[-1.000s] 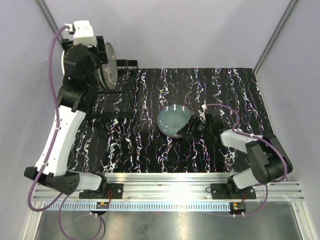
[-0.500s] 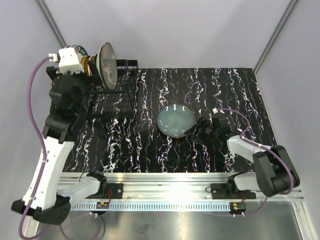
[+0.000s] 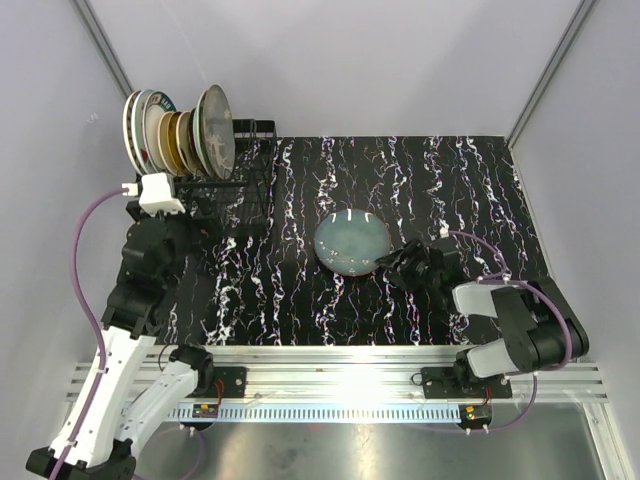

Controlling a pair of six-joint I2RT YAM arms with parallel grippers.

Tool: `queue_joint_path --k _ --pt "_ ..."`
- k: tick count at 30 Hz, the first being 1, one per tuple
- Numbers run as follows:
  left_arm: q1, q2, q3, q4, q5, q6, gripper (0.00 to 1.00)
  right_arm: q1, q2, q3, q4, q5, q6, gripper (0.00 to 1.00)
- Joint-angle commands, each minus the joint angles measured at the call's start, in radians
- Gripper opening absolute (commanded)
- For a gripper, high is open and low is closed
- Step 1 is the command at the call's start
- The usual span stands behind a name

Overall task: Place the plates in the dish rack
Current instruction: Grab a plate with the right arm

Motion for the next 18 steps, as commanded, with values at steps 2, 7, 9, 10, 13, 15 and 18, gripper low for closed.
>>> queue_joint_path --k 2,7,9,10,13,15,18 --pt "0.004 -0.024 -0.057 0.089 -0.007 -0.04 0.99 -0.007 0.119 0.034 0.215 0.005 0.039 0.68" --pt "0.004 -0.046 -0.12 0.104 -0.026 -0.037 0.99 -0.01 0.264 0.022 0.392 -0.015 0.106 0.65" --pt "0.004 -0.046 -0.123 0.104 -0.039 -0.039 0.99 -0.008 0.31 0.018 0.449 -0.007 0.099 0.63" --pt "0.004 -0.044 -0.122 0.103 -0.037 -0.04 0.99 -0.01 0.322 0.023 0.452 -0.004 0.093 0.63" --pt "0.002 -0.033 -0.117 0.099 -0.024 -0.043 0.99 -0.01 0.374 0.04 0.462 -0.009 0.079 0.63" --pt "0.004 -0.033 -0.114 0.093 -0.026 -0.045 0.99 -0.008 0.403 0.046 0.476 -0.006 0.074 0.61" --pt "0.004 -0.038 -0.117 0.095 -0.027 -0.043 0.99 -0.008 0.433 0.055 0.487 -0.003 0.074 0.59"
